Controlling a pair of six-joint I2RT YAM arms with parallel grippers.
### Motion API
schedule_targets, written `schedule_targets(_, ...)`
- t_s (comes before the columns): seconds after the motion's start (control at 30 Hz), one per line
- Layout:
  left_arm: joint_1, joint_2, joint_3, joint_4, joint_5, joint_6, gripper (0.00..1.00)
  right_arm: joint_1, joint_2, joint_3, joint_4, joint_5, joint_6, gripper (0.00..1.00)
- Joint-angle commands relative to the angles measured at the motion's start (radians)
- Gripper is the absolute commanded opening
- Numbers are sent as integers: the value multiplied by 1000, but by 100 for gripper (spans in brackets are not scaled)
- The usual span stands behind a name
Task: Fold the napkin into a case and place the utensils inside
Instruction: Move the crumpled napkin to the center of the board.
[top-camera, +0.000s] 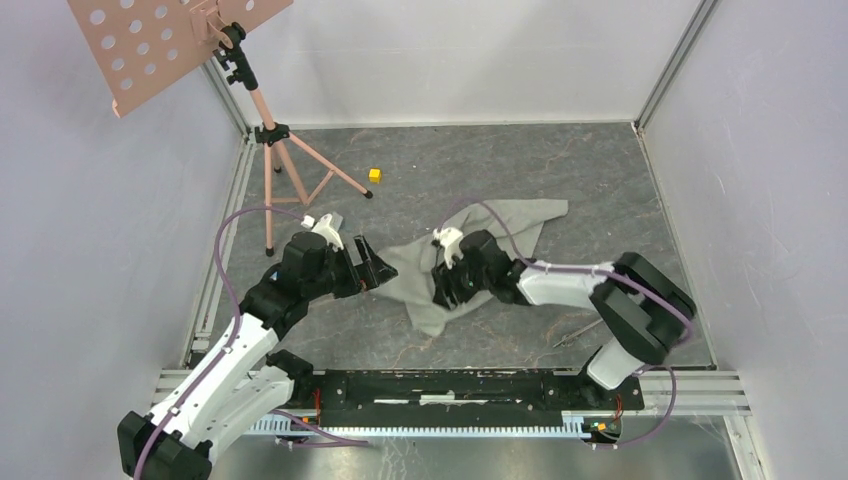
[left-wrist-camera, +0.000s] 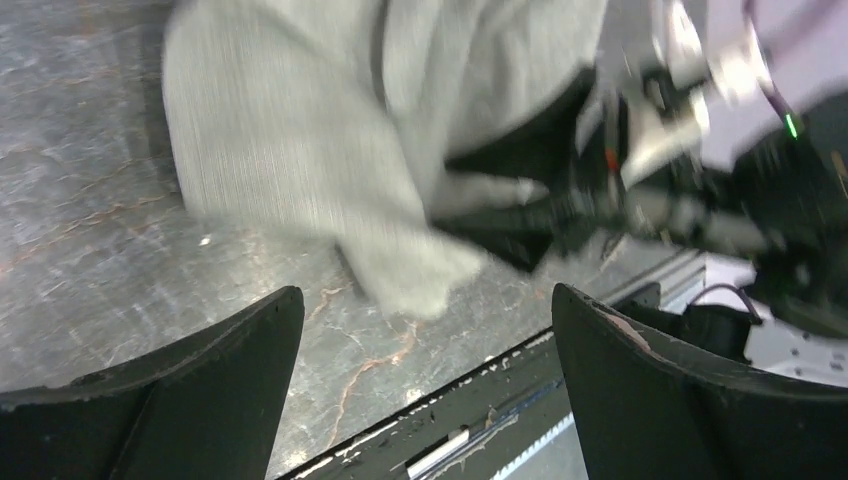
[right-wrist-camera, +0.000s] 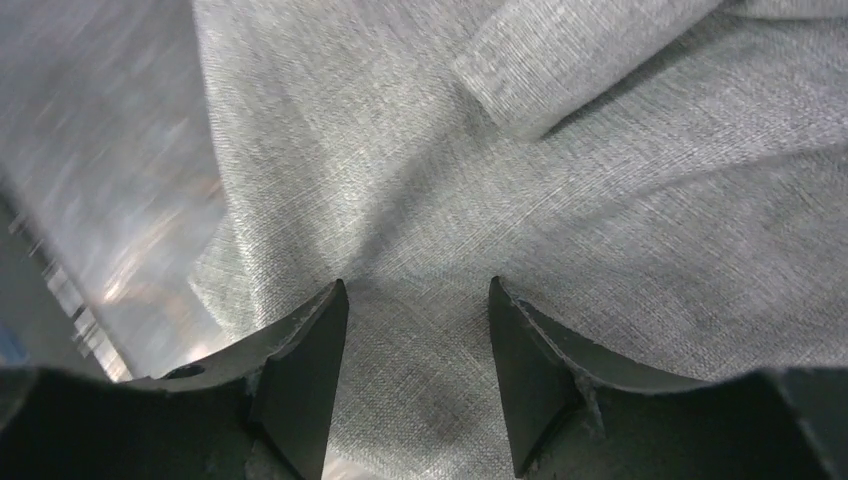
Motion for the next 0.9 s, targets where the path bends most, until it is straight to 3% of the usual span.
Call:
schedule_targets(0.0,-2,7,25,-39,-142,-62,100,97,-182,-53,-79,-13,11,65)
schedule_targets(0.13,-2,-7,-1,-82,-263,-117,98,99,-246,-33,-113,209,-46,79)
schedule_targets(0.2,-1,-27,-20,-77,-284,-142,98,98,-198,50,-144,268,-27,79)
schedule_targets(0.33,-1,-55,-31,-85,-286,-152,97,109,-111,126,-118,258,194,77)
schedule_targets(0.47,-1,-57,-40,-102,-283,-141,97,128,-36,156,-56,287,354,72)
schedule_targets(0.73,-2,-3,-43,-71,-175,-120,98,143,135,274,-71,312,410,64)
schedule_targets(0.87,-2,34,-31,-65,-160,-100,98,143,178,333,-112,348,418,47)
